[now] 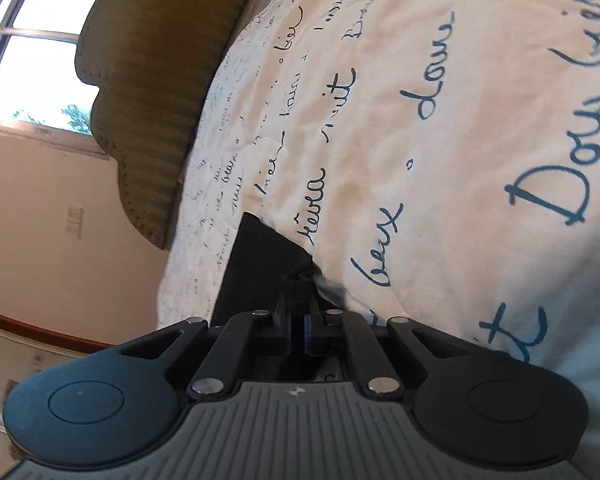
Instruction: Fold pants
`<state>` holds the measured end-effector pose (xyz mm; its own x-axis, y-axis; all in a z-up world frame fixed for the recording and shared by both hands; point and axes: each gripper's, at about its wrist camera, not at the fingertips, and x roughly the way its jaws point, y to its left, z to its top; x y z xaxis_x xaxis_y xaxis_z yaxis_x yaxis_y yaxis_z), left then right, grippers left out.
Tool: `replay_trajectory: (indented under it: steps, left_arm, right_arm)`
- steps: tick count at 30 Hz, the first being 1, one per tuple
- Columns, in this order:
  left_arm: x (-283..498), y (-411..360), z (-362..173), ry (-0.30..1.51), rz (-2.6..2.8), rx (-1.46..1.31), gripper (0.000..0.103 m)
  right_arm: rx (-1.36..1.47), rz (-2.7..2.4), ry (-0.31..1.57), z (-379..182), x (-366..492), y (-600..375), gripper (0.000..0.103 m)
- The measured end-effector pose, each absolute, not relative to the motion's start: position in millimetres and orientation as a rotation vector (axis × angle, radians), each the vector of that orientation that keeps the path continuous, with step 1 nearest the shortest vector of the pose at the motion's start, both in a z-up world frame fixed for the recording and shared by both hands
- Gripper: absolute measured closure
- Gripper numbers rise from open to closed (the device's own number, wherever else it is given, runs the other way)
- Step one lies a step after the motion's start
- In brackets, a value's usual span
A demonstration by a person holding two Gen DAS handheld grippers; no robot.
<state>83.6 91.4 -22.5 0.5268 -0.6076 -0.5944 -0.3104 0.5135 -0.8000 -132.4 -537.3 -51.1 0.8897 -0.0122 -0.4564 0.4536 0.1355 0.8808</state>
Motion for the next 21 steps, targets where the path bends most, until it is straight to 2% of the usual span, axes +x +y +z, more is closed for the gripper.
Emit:
replay_trajectory:
  steps: [3,6,7,10,12,14,15,17,19,21]
  left_arm:
    - [85,92,-23,1.040,-0.242,-1.048,0.091]
    - [83,88,-23,0.993,-0.268,-0.990,0.091]
    - [80,85,-23,0.968,-0.279,-0.957,0.089]
    - [71,72,-16,0.877,-0.301,-0.795,0.087]
    - [62,60,-3,0.825,-0.298,-0.684,0.086]
    - [51,46,18,0.744,-0.314,-0.540,0.070]
    - [44,40,29,0.685,-0.331,-0.470,0.065]
    - [34,32,44,0.597,-0.370,-0.380,0.037]
    - [30,29,47,0.542,-0.383,-0.356,0.025]
    - [30,28,41,0.505,-0.338,-0.317,0.025]
  right_arm:
    - [1.450,-0.402,0.299,-42,-145,-545,0.088]
    - [1.443,-0.454,0.156,-24,-160,-557,0.065]
    - [1.430,-0.427,0.114,-16,-161,-557,0.062]
    - [1.372,-0.287,0.171,8,-133,-541,0.057]
    - [1.292,-0.197,0.274,20,-95,-513,0.047]
    - [1.177,-0.110,0.401,29,-53,-477,0.045]
    - [1.107,-0.066,0.470,32,-31,-456,0.045]
    - [0.973,0.032,0.592,33,11,-414,0.045]
    - [0.903,0.146,0.703,30,51,-376,0.045]
    - [0.893,0.240,0.790,24,90,-351,0.045]
